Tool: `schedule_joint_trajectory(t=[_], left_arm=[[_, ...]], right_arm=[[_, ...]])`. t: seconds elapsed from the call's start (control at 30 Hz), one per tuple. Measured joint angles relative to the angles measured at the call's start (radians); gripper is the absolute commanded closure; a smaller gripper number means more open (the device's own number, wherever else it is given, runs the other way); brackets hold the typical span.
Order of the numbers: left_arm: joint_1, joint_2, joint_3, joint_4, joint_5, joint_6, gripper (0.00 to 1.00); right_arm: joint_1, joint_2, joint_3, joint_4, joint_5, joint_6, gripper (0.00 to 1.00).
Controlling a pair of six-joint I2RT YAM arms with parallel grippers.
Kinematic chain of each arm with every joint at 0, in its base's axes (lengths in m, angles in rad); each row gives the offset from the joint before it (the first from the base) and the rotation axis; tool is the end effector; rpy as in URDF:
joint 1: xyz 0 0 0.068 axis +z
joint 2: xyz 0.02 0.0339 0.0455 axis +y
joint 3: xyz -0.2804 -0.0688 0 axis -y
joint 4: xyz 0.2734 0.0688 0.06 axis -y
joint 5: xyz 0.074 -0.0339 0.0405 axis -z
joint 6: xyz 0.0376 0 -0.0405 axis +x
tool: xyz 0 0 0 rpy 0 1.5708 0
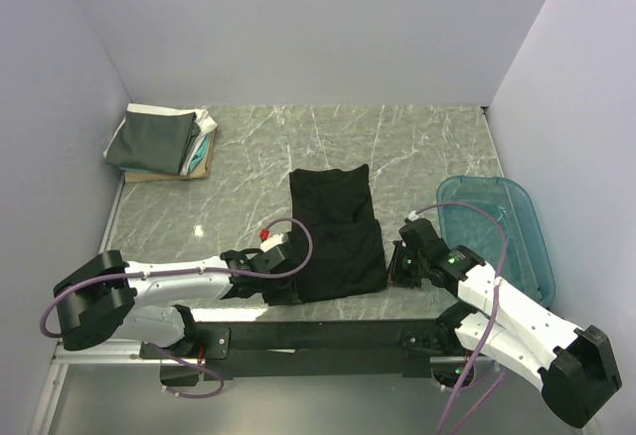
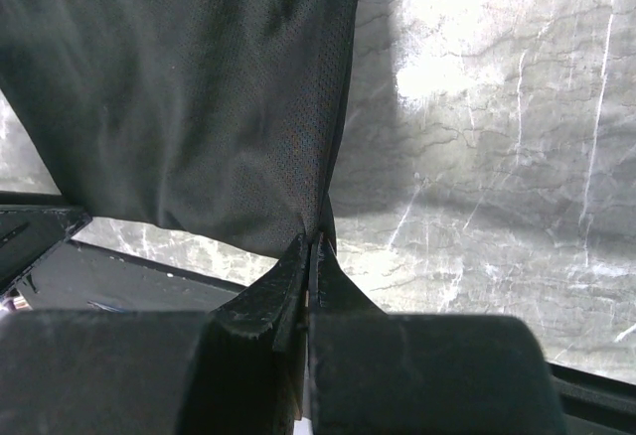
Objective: Fold and stack the t-shirts
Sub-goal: Fold the tshirt
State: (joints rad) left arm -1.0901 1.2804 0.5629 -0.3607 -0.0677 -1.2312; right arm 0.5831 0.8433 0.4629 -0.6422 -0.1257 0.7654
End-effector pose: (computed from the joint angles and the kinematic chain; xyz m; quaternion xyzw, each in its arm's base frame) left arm 0.1123 -0.2098 0.1493 -0.0766 0.9663 -0.2104 0.1273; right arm 0.1374 0.0963 0.1821 0.0705 0.9583 0.2159 0.1733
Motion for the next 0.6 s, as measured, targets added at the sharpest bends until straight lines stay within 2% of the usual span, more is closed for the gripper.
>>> schedule_joint_trajectory(t=[0.27,0.37,0.43,0.6], left_arm=[[-0.001,0.046,0.010,0.057,0.011,-0.011,0.67],[-0.002,0.066,0.024,0.058,0.006,-0.017,0.80],[-0.003,0.078,0.033,0.047,-0.003,-0.027,0.99],[-0.005,0.077,0.044,0.021,-0.027,-0.037,0.99]], right_arm=[[0.000,-0.002,-0.014,0.006,-0.002,0.000,1.00],[0.000,-0.005,-0.019,0.011,-0.004,0.000,1.00],[0.000,-0.009,-0.027,0.013,-0.005,0.000,1.00],[0.000,-0.015,-0.031,0.012,-0.007,0.000,1.00]])
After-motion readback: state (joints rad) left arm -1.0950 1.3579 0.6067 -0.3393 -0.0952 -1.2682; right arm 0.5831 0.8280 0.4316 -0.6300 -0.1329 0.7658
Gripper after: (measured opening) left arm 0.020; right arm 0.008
